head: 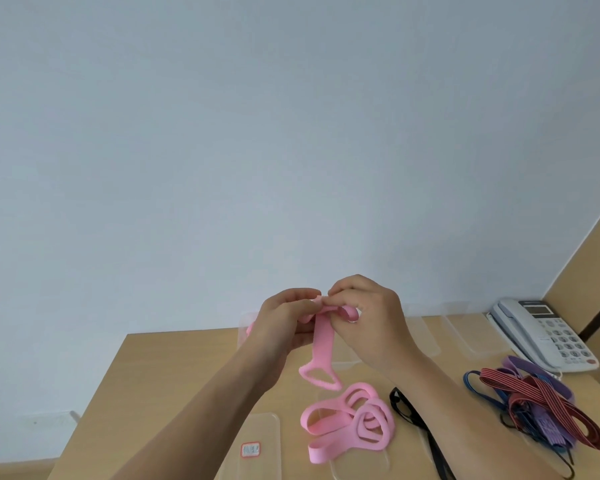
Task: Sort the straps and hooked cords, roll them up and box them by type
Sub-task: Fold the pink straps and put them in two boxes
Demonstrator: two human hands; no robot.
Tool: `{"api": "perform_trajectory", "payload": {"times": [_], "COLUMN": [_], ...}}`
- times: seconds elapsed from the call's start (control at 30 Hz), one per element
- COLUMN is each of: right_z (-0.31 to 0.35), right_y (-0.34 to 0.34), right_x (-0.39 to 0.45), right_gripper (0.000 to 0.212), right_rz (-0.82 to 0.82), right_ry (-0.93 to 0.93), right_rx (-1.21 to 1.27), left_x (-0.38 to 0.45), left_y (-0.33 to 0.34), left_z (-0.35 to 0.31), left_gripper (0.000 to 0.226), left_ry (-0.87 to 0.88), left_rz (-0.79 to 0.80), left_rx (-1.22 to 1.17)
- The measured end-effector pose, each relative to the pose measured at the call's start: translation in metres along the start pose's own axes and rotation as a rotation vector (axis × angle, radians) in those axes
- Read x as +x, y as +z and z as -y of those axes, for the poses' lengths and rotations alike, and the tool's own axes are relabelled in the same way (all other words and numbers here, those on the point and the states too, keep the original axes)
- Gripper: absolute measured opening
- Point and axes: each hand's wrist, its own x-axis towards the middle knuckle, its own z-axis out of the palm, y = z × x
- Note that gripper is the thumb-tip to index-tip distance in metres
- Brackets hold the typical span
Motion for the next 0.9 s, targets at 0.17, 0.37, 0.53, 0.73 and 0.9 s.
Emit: {"api": "perform_trajectory", "payload": {"times": [0.17, 0.37, 0.53, 0.73, 0.9], "right_z": [-0.002, 0.008, 0.005, 0.004, 0.002], "right_y": [-0.001, -0.007, -0.010, -0.013, -0.010], "right_x": [-0.004, 0.001, 0.011, 0.014, 0.013], "right_gripper": [0.032, 0.015, 0.016, 0.017, 0.020], "right_rz": [0.022, 0.060, 0.143, 0.294, 0.221], "right_ry": [-0.033, 0.125, 0.311, 0.351, 0.386], "right_rx": [-0.014, 0.138, 0.090, 0.039, 0.057], "left_x": [0.000, 0.001, 0.002, 0.001, 0.003], "left_y": [-0.001, -0.001, 0.002, 0.001, 0.002], "left_z": [0.000, 0.002, 0.000, -0.002, 0.001], "left_gripper": [0.026, 0.025, 0.026, 0.029, 0.033], "left_ry": [0.012, 0.048, 0.080, 0.088, 0.048], "left_rz": [0.003, 0.024, 0.027, 0.040, 0.024], "left_rx": [-0.010, 0.034, 0.073, 0.048, 0.006]}}
